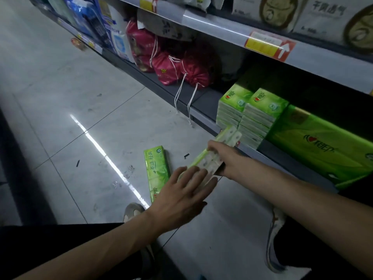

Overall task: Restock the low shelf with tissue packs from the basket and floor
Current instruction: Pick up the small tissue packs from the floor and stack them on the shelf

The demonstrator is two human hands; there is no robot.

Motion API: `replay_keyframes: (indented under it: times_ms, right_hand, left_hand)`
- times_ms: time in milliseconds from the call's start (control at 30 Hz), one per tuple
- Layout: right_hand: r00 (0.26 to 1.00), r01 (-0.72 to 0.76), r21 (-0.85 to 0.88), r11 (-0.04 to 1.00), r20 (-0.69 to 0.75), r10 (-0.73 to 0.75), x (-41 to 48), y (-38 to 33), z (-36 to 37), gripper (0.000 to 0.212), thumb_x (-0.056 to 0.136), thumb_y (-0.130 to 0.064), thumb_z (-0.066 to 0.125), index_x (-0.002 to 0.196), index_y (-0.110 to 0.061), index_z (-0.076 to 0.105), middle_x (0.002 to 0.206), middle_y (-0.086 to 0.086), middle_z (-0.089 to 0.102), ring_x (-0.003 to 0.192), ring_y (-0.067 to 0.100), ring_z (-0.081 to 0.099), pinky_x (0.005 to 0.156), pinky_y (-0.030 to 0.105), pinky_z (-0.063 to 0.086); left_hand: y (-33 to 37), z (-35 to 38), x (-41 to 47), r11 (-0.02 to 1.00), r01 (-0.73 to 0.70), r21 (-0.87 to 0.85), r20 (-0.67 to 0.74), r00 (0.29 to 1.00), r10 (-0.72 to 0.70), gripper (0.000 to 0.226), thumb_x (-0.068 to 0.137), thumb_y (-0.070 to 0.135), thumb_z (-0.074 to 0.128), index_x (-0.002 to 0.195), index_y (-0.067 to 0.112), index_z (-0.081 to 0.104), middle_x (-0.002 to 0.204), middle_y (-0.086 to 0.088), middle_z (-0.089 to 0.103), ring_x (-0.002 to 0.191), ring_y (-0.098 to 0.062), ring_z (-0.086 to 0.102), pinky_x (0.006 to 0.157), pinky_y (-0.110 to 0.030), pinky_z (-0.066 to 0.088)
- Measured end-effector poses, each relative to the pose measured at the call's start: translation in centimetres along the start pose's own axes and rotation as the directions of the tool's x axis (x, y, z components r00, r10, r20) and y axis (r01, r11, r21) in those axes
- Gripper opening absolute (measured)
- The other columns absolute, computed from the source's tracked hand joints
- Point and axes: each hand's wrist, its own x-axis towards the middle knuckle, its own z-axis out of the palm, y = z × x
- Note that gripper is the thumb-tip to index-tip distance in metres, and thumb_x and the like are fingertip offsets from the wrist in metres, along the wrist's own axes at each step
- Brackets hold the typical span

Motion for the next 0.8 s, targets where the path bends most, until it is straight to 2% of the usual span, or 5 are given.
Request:
replay_keyframes:
  times_ms: [167, 333, 500, 633, 800]
  right_hand:
    - [0.994, 0.101, -0.097, 0.99, -0.027, -0.104, 0.4, -0.5, -0.5, 0.039, 0.057, -0.013, 0.073, 0.093, -0.012, 0.06, 0.078, 0.008, 0.054, 0.061, 0.026, 0.057, 0.056, 0.034, 0.053]
    - [0.97, 0.238, -0.268, 0.934, 0.018, -0.242, -0.1, -0.3, -0.6, 0.042, 0.062, -0.015, 0.077, 0.1, -0.013, 0.059, 0.095, 0.011, 0.067, 0.086, 0.027, 0.065, 0.072, 0.039, 0.058]
    - [0.932, 0.353, -0.409, 0.841, 0.069, -0.357, -1.2, -0.4, -1.3, 0.052, 0.063, -0.024, 0.074, 0.113, -0.015, 0.063, 0.107, 0.012, 0.073, 0.09, 0.024, 0.07, 0.077, 0.037, 0.057]
    - [0.854, 0.487, -0.669, 0.561, 0.231, -0.466, -2.4, -0.9, -1.7, 0.057, 0.07, -0.025, 0.084, 0.12, -0.02, 0.056, 0.111, -0.003, 0.067, 0.098, 0.017, 0.067, 0.082, 0.036, 0.058]
    - [0.695, 0.583, -0.812, 0.023, 0.484, -0.531, -3.6, -0.6, -2.0, 0.053, 0.064, -0.031, 0.076, 0.114, -0.03, 0.057, 0.103, -0.01, 0.065, 0.089, 0.017, 0.064, 0.07, 0.036, 0.055]
  left_hand:
    - [-0.4, -1.1, 0.8, 0.954, 0.087, -0.287, -0.081, 0.99, -0.115, 0.053, 0.098, 0.04, 0.062, 0.145, 0.016, 0.058, 0.135, -0.016, 0.059, 0.121, -0.035, 0.057, 0.097, -0.046, 0.048]
    - [-5.5, -1.1, 2.0, 0.949, 0.229, -0.215, 0.017, 0.973, -0.231, 0.06, 0.093, 0.033, 0.061, 0.15, 0.019, 0.05, 0.134, -0.015, 0.057, 0.116, -0.034, 0.057, 0.094, -0.045, 0.049]
    - [-10.1, -0.9, 2.1, 0.718, 0.599, -0.354, 0.201, 0.798, -0.568, 0.081, 0.085, 0.03, 0.077, 0.155, 0.026, 0.038, 0.135, -0.013, 0.053, 0.115, -0.036, 0.058, 0.09, -0.048, 0.054]
    - [-11.5, -1.4, 2.9, 0.528, 0.672, -0.519, 0.279, 0.717, -0.639, 0.096, 0.079, 0.039, 0.087, 0.157, 0.032, 0.031, 0.14, -0.011, 0.049, 0.122, -0.031, 0.056, 0.098, -0.05, 0.053]
    - [-11.6, -2.0, 3.3, 0.773, 0.518, -0.368, 0.251, 0.855, -0.453, 0.113, 0.07, 0.044, 0.092, 0.161, 0.032, 0.026, 0.146, -0.011, 0.048, 0.122, -0.034, 0.056, 0.092, -0.051, 0.057]
